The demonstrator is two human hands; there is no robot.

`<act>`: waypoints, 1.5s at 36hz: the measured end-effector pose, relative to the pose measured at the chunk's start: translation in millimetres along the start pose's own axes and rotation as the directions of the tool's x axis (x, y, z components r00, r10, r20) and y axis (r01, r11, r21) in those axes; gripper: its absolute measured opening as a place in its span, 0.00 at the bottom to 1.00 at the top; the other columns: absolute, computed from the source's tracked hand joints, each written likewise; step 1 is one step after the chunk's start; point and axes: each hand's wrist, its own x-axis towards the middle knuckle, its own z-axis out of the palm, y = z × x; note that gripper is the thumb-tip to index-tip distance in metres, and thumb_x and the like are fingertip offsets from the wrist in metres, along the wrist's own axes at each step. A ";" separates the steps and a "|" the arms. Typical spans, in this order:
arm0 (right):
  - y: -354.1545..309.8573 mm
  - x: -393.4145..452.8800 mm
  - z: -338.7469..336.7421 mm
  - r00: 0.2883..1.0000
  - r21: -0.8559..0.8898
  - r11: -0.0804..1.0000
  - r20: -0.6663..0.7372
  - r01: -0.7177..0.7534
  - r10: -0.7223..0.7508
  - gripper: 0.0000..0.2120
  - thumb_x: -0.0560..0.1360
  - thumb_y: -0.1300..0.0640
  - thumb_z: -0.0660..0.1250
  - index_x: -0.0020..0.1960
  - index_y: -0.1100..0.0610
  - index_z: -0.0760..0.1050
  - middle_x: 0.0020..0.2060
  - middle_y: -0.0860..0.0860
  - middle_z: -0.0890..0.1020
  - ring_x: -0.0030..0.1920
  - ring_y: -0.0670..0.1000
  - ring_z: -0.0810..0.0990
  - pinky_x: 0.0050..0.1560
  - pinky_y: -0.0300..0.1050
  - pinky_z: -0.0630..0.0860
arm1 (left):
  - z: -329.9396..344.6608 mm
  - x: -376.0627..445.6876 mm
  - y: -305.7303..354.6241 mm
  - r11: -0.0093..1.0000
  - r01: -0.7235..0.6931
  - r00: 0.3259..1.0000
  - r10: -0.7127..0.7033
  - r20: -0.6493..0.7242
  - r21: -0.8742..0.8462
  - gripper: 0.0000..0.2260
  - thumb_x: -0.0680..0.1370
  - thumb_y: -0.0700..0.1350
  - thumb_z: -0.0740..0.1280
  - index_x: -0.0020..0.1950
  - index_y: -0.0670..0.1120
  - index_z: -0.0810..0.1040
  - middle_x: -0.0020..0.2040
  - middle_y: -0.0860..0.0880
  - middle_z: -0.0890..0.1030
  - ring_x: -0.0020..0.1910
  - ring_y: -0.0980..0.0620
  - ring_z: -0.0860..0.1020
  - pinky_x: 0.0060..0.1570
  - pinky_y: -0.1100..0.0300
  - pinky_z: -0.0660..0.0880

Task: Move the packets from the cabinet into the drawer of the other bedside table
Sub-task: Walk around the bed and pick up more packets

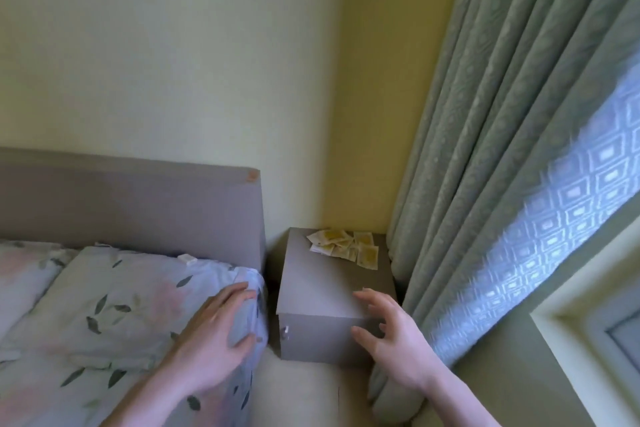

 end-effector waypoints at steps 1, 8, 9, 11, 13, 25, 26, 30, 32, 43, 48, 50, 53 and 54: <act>3.4 9.7 -3.6 1.000 0.013 1.000 -0.011 -0.025 0.025 0.25 0.76 0.53 0.72 0.70 0.41 0.71 0.67 0.34 0.70 0.67 0.40 0.73 0.65 0.33 0.68 | 0.2 18.9 1.1 1.000 -0.005 0.999 0.005 0.036 0.010 0.27 0.78 0.53 0.70 0.75 0.57 0.65 0.74 0.65 0.59 0.75 0.62 0.60 0.74 0.65 0.57; 44.1 90.3 -29.4 0.987 0.048 0.989 -0.073 -0.138 0.141 0.25 0.75 0.53 0.74 0.69 0.41 0.72 0.66 0.35 0.71 0.67 0.37 0.71 0.68 0.35 0.68 | 31.5 160.2 5.9 0.995 -0.099 0.977 0.091 0.193 0.030 0.28 0.76 0.55 0.69 0.75 0.56 0.66 0.76 0.62 0.60 0.74 0.60 0.63 0.73 0.65 0.58; 53.0 104.1 -32.0 0.985 0.046 0.986 -0.065 -0.159 0.162 0.25 0.75 0.52 0.73 0.70 0.41 0.72 0.66 0.35 0.71 0.67 0.37 0.71 0.67 0.33 0.67 | 38.6 178.6 7.5 0.995 -0.095 0.973 0.087 0.213 0.030 0.28 0.76 0.55 0.70 0.75 0.55 0.66 0.76 0.62 0.60 0.74 0.59 0.63 0.72 0.67 0.58; 69.0 133.9 -35.7 0.980 0.043 0.979 -0.033 -0.197 0.198 0.26 0.75 0.52 0.73 0.70 0.41 0.71 0.67 0.37 0.71 0.65 0.39 0.72 0.66 0.32 0.66 | 53.4 213.1 9.5 0.997 -0.073 0.968 0.065 0.244 0.025 0.29 0.76 0.55 0.70 0.75 0.56 0.66 0.77 0.61 0.59 0.74 0.58 0.63 0.71 0.67 0.58; 86.1 167.3 -38.7 0.972 0.049 0.971 0.012 -0.233 0.233 0.26 0.75 0.52 0.73 0.70 0.41 0.71 0.68 0.39 0.71 0.64 0.40 0.73 0.66 0.33 0.66 | 69.0 246.2 7.1 0.999 -0.044 0.964 0.039 0.261 0.014 0.29 0.76 0.55 0.70 0.75 0.55 0.66 0.78 0.59 0.59 0.75 0.57 0.64 0.71 0.67 0.59; 165.5 343.1 -46.0 0.889 0.021 0.898 0.154 -0.440 0.432 0.22 0.78 0.55 0.70 0.70 0.47 0.71 0.66 0.42 0.72 0.61 0.42 0.71 0.60 0.34 0.67 | 143.7 407.0 -4.8 0.997 0.079 0.952 -0.083 0.296 0.028 0.26 0.76 0.52 0.70 0.73 0.55 0.70 0.77 0.60 0.61 0.76 0.59 0.63 0.75 0.65 0.57; 173.1 355.5 -45.2 0.878 0.017 0.888 0.157 -0.459 0.452 0.22 0.78 0.55 0.70 0.70 0.47 0.71 0.66 0.43 0.72 0.60 0.42 0.71 0.60 0.34 0.67 | 154.0 419.8 -9.0 0.996 0.090 0.949 -0.094 0.302 0.025 0.25 0.76 0.52 0.70 0.73 0.54 0.70 0.78 0.59 0.61 0.76 0.58 0.63 0.73 0.68 0.56; 208.7 404.1 -37.0 0.837 0.019 0.843 0.138 -0.537 0.530 0.21 0.77 0.54 0.71 0.69 0.47 0.71 0.64 0.43 0.72 0.60 0.43 0.71 0.57 0.35 0.67 | 195.5 472.6 -25.6 0.993 0.119 0.928 -0.120 0.352 0.025 0.26 0.77 0.51 0.68 0.74 0.54 0.68 0.79 0.57 0.58 0.75 0.55 0.64 0.73 0.65 0.60; 228.8 426.0 -31.5 0.828 0.006 0.834 0.119 -0.552 0.548 0.20 0.78 0.54 0.70 0.68 0.48 0.71 0.63 0.44 0.72 0.59 0.42 0.71 0.57 0.35 0.67 | 215.8 500.1 -33.4 0.993 0.111 0.922 -0.118 0.369 0.041 0.25 0.78 0.50 0.68 0.74 0.54 0.67 0.78 0.58 0.59 0.74 0.53 0.66 0.72 0.63 0.62; 358.2 526.3 16.7 0.762 0.088 0.767 -0.091 -0.635 0.641 0.13 0.75 0.49 0.75 0.54 0.47 0.73 0.45 0.41 0.77 0.49 0.48 0.79 0.47 0.43 0.76 | 309.1 635.6 -96.2 0.918 0.393 0.913 -0.382 0.140 -0.059 0.16 0.73 0.54 0.73 0.60 0.53 0.79 0.60 0.53 0.78 0.54 0.48 0.80 0.58 0.51 0.75; 413.2 547.9 52.3 0.693 0.134 0.726 -0.221 -0.675 0.686 0.18 0.72 0.48 0.77 0.56 0.47 0.73 0.55 0.51 0.79 0.51 0.52 0.80 0.50 0.53 0.80 | 347.4 670.4 -116.4 0.872 0.487 0.855 -0.489 0.173 0.060 0.29 0.72 0.65 0.71 0.69 0.54 0.73 0.68 0.50 0.74 0.68 0.46 0.71 0.65 0.50 0.70; 428.0 551.5 66.5 0.667 0.107 0.708 -0.265 -0.698 0.697 0.25 0.69 0.45 0.78 0.61 0.51 0.73 0.57 0.52 0.78 0.54 0.55 0.80 0.51 0.55 0.81 | 359.8 678.6 -121.4 0.852 0.516 0.834 -0.523 0.175 0.086 0.32 0.71 0.68 0.70 0.71 0.54 0.71 0.69 0.50 0.73 0.70 0.45 0.68 0.65 0.49 0.67; 437.7 554.6 79.7 0.636 0.005 0.682 -0.358 -0.731 0.684 0.31 0.67 0.42 0.78 0.64 0.54 0.73 0.59 0.55 0.75 0.57 0.59 0.78 0.52 0.56 0.79 | 375.3 688.1 -128.6 0.817 0.558 0.796 -0.576 0.186 0.142 0.36 0.70 0.72 0.68 0.70 0.51 0.70 0.68 0.49 0.74 0.69 0.44 0.69 0.63 0.47 0.67; 438.6 554.6 82.5 0.634 -0.009 0.683 -0.381 -0.731 0.673 0.31 0.66 0.42 0.79 0.63 0.54 0.73 0.58 0.55 0.76 0.56 0.59 0.78 0.52 0.57 0.80 | 379.7 690.8 -130.8 0.810 0.564 0.790 -0.586 0.183 0.160 0.37 0.69 0.73 0.68 0.69 0.50 0.71 0.67 0.48 0.75 0.68 0.43 0.70 0.62 0.47 0.68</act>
